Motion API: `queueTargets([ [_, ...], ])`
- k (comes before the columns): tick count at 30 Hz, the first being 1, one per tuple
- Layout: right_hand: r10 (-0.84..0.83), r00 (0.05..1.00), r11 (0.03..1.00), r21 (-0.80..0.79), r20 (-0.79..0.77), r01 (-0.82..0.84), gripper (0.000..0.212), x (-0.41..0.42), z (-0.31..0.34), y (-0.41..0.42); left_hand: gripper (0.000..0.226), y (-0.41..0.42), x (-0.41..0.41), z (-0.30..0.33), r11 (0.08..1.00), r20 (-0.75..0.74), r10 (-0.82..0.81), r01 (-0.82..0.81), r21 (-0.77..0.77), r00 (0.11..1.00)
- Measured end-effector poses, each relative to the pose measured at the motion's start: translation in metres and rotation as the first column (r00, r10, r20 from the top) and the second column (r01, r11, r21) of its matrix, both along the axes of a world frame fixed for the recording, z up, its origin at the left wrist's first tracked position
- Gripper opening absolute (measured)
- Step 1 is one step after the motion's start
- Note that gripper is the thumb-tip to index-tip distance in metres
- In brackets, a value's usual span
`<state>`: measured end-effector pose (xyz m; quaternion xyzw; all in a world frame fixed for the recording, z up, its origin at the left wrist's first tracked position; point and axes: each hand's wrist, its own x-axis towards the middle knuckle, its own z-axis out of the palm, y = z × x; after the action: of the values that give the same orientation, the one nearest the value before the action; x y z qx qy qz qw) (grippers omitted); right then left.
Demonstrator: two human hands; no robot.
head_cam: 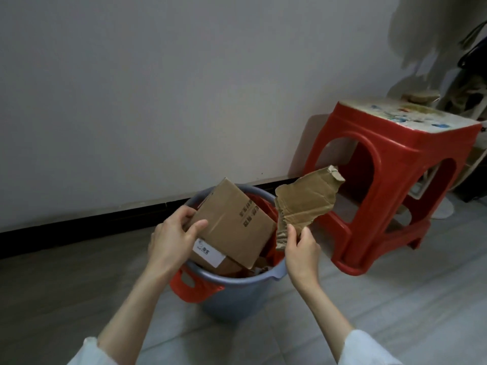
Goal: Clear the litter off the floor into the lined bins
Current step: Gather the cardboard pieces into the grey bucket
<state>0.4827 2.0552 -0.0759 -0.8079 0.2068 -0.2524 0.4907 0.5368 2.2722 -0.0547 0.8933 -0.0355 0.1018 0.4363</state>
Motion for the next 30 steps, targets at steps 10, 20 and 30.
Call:
queueTargets([
  [10,-0.024,1.0,0.998,-0.056,-0.012,0.023,0.036,0.008,-0.019,0.006,0.018,-0.029,0.019,-0.033,0.91,-0.076,-0.143,0.161,0.383,0.987],
  [20,-0.041,0.997,0.992,-0.125,-0.06,0.033,0.017,0.007,-0.028,0.01,0.018,-0.04,0.042,-0.031,0.714,-0.069,-0.312,0.282,0.641,0.948],
  [30,0.006,0.994,0.991,-0.133,-0.105,-0.02,0.01,0.007,-0.024,0.012,0.015,-0.031,0.059,-0.025,0.745,-0.059,-0.256,0.236,0.623,0.965],
])
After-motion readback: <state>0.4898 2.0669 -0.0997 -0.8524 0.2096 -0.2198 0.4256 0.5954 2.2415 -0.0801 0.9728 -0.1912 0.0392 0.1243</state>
